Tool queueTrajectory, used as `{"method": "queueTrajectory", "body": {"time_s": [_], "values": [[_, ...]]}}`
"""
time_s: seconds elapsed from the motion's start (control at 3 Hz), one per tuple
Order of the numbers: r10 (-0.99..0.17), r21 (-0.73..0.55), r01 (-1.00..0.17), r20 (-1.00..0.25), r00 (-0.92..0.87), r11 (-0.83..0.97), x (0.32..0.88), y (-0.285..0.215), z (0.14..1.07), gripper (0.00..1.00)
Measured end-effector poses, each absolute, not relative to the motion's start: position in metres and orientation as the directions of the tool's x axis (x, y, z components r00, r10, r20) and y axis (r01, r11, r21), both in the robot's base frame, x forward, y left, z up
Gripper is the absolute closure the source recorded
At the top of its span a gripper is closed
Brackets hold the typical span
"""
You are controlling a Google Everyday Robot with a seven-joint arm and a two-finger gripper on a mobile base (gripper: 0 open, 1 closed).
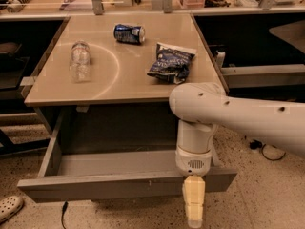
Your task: Open top drawer
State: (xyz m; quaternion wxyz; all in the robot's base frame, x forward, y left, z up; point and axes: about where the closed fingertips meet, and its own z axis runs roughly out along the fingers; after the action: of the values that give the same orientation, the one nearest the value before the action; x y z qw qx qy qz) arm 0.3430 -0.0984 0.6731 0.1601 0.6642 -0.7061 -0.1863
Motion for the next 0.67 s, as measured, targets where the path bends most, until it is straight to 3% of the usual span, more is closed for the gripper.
{"method": "queueTrajectory", "body": {"time_s": [0.67], "values": [[-0.996,0.484,-0.873,-0.028,-0.083,0.059,0.332,-0.109,0.683,0.0]]}}
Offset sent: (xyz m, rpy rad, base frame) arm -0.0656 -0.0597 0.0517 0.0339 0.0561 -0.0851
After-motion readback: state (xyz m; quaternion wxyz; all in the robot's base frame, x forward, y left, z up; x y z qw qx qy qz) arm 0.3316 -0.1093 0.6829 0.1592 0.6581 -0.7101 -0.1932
